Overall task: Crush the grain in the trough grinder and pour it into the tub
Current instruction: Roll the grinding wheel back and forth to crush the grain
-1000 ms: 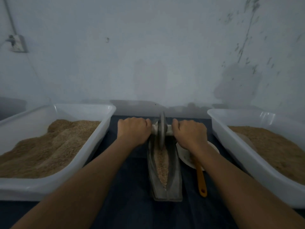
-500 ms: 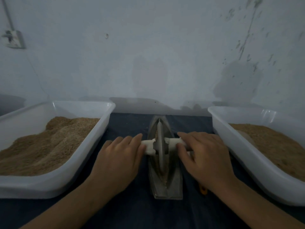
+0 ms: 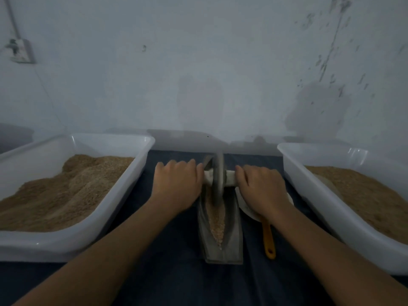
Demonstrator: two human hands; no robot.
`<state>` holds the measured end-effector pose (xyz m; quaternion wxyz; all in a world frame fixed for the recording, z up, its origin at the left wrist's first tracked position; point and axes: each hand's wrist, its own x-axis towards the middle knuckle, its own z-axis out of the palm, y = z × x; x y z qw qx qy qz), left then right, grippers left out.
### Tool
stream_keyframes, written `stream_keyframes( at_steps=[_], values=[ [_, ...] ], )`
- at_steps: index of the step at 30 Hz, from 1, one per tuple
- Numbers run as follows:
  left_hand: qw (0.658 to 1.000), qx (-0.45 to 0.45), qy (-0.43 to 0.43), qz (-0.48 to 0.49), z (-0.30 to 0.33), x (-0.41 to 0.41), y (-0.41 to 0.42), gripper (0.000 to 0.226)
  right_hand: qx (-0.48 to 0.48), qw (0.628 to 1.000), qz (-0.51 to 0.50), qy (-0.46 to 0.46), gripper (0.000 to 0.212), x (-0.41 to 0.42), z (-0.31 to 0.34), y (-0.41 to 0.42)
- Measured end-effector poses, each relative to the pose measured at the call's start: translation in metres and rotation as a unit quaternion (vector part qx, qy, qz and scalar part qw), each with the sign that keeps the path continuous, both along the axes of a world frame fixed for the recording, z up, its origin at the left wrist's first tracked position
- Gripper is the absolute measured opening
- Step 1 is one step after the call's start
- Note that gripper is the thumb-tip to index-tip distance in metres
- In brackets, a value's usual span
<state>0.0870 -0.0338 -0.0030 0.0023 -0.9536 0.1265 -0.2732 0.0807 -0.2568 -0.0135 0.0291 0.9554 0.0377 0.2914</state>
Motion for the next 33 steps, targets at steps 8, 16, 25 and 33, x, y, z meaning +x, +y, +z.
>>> stream_keyframes(
  at_steps=[8, 16, 25, 33],
  values=[
    [0.997, -0.028, -0.041, -0.055, -0.02, -0.072, 0.029, 0.057, 0.046, 0.985, 0.131, -0.1, 0.047, -0.071, -0.01, -0.007],
    [0.996, 0.087, -0.005, 0.025, 0.0, 0.012, 0.0, 0.024, -0.028, 0.999, -0.017, 0.004, 0.06, 0.006, 0.011, 0.006],
    [0.998, 0.057, -0.019, -0.011, 0.0, 0.01, 0.0, 0.021, 0.006, 1.0, 0.003, 0.001, 0.052, -0.005, 0.003, 0.002],
    [0.99, -0.076, -0.056, -0.102, -0.021, -0.062, 0.033, 0.053, 0.016, 0.985, 0.128, -0.11, 0.044, -0.076, -0.018, -0.01]
  ],
)
